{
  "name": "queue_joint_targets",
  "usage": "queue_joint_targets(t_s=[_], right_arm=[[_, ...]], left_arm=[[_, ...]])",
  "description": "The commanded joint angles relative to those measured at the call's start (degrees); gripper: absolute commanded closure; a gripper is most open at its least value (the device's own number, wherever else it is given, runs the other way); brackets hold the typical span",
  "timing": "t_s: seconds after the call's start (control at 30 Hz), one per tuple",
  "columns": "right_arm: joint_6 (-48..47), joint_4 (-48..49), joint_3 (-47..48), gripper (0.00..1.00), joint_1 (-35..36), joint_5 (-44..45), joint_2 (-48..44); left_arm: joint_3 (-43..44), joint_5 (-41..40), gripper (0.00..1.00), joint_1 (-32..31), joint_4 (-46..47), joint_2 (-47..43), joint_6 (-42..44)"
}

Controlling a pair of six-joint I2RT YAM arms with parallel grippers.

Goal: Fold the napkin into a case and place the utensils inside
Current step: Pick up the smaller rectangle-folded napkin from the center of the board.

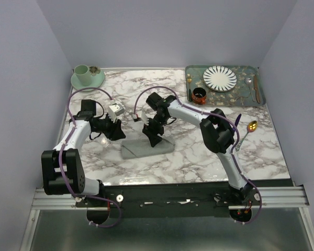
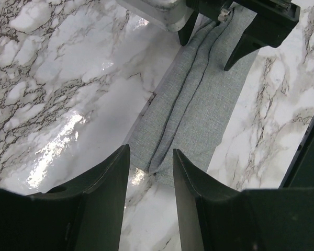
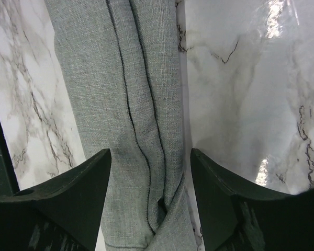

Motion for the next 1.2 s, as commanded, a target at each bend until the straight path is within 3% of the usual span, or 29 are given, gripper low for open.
queue_joint_targets(t_s=[0.0, 0.17, 0.4, 0.5, 0.6, 0.7, 0.73, 0.77, 1.0, 1.17], right_arm=[[-1.89, -1.85, 1.28, 0.37, -0.06, -0.80, 2.53], [-2.42, -2.12, 0.84, 0.50, -0.06, -2.03, 2.62], [-1.63, -3.00, 2.07, 0.54, -0.50, -3.88, 3.06], [-1.63, -3.87, 2.77, 0.61, -0.94, -4.58, 3.58], [-1.37, -4.40, 3.74, 0.70, -1.56, -5.19, 3.67], [-1.10, -4.75, 4.27, 0.87, -2.00, -5.63, 3.33], [-1.02, -4.93, 4.44, 0.97, -2.08, -5.55, 3.24], [-0.93, -4.93, 4.62, 0.99, -2.17, -5.55, 3.15], [0.29, -2.83, 2.70, 0.99, -2.79, -0.83, -0.71], [2.94, 11.31, -4.86, 0.99, -3.58, 8.24, -9.57]], left_arm=[[-1.76, -0.47, 0.51, 0.47, 0.37, -2.40, -0.54], [-1.85, -0.29, 0.51, 0.47, 0.46, -2.75, -0.72], [-1.24, -0.38, 0.51, 0.47, 0.81, -1.96, -0.98], [-1.15, -0.21, 0.51, 0.47, 1.07, -1.87, -1.24], [-0.98, -0.21, 0.51, 0.47, 1.42, -1.70, -1.60], [-0.80, -0.12, 0.51, 0.47, 1.60, -1.43, -1.95], [-0.71, -0.12, 0.51, 0.47, 1.77, -1.26, -2.12], [-0.71, -0.21, 0.51, 0.47, 1.78, -1.17, -2.12], [-0.27, -0.56, 0.51, 0.47, 2.56, -0.82, -2.91], [0.17, -0.91, 0.51, 0.47, 2.92, -0.46, -3.09]])
